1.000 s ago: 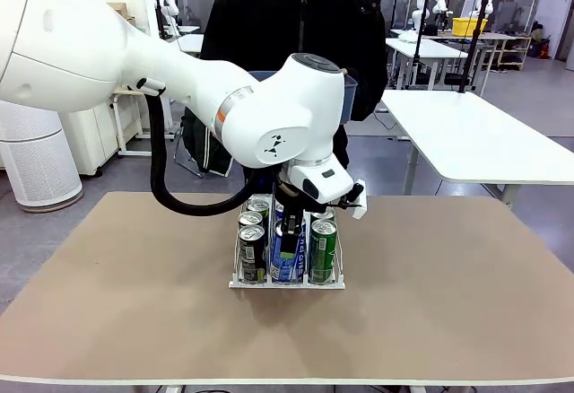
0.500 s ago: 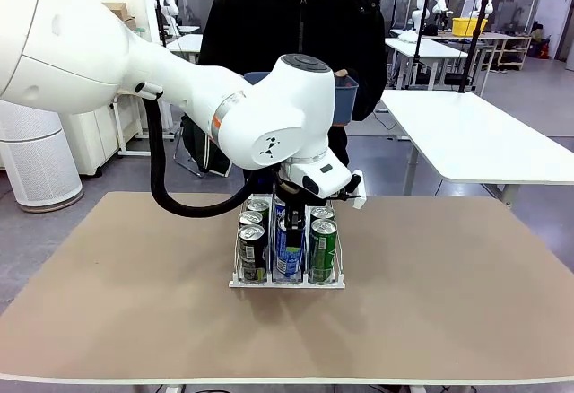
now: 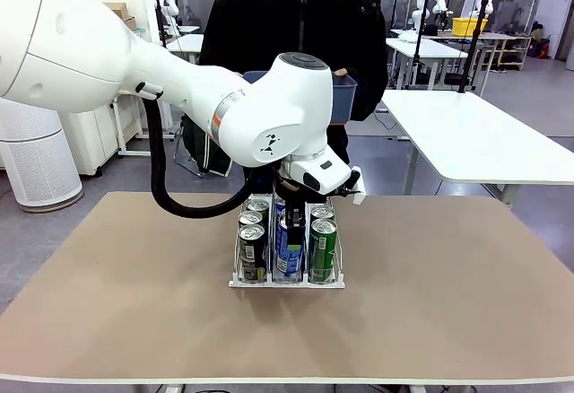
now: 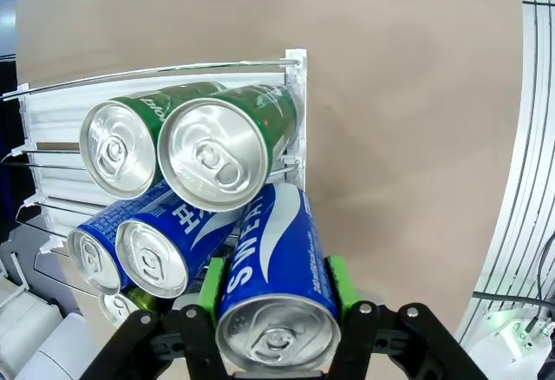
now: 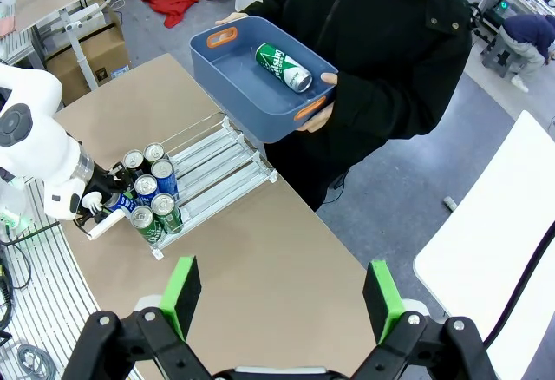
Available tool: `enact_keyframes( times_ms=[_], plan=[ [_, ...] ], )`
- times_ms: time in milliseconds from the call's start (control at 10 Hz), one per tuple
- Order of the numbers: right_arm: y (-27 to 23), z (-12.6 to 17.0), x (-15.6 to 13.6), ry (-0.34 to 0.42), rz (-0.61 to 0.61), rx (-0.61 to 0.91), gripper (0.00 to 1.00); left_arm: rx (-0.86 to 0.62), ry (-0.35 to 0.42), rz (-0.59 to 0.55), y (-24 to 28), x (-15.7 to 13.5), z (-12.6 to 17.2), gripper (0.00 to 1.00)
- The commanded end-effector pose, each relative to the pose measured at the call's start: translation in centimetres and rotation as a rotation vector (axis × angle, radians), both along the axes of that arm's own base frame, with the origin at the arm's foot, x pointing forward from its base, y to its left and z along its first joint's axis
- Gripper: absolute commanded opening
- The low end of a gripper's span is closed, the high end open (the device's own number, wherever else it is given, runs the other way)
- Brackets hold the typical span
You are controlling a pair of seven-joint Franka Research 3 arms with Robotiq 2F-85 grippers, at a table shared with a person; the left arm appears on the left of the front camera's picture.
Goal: Fill the beverage cans into the dispenser.
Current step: Place the picked Ionic drink in the line of the Automatic Can Dispenser with the same cans.
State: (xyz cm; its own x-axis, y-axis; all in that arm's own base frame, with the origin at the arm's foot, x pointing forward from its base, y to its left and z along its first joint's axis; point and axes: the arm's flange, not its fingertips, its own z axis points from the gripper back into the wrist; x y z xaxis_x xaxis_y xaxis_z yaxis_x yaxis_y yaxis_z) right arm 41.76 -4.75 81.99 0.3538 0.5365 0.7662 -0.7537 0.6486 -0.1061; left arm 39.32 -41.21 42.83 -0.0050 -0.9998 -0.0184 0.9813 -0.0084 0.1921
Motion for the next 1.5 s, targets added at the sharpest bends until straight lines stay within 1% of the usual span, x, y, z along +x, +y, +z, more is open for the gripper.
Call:
enact_keyframes(
  times_ms=[0,100,300,500,700,900,1100,1400],
  plan=[
    [0.0,-0.1,0.0,-0.002,-0.003,0.001,1.0,-0.017,-0.092,0.027,1.0,3.5,-2.0,0.57],
    [0.0,-0.1,0.0,-0.002,-0.003,0.001,1.0,-0.013,-0.112,0.024,1.0,3.7,-1.2,0.57],
    [0.0,-0.1,0.0,-0.002,-0.003,0.001,1.0,-0.006,-0.125,0.033,0.8,4.1,-0.9,0.57],
    [0.0,-0.1,0.0,-0.002,-0.003,0.001,1.0,-0.003,-0.121,0.045,1.1,4.5,-1.1,0.57],
    [0.0,-0.1,0.0,-0.002,-0.003,0.001,1.0,-0.005,-0.102,0.039,0.9,4.8,-1.7,0.57],
    [0.0,-0.1,0.0,-0.002,-0.003,0.001,1.0,-0.03,-0.063,0.01,0.5,4.5,-2.2,0.57],
    [0.0,-0.1,0.0,-0.002,-0.003,0.001,1.0,-0.049,-0.006,-0.011,-0.1,3.7,-2.7,0.57],
    [0.0,-0.1,0.0,-0.002,-0.003,0.001,1.0,-0.057,0.077,-0.007,-0.4,2.1,-3.5,0.57]
  ],
)
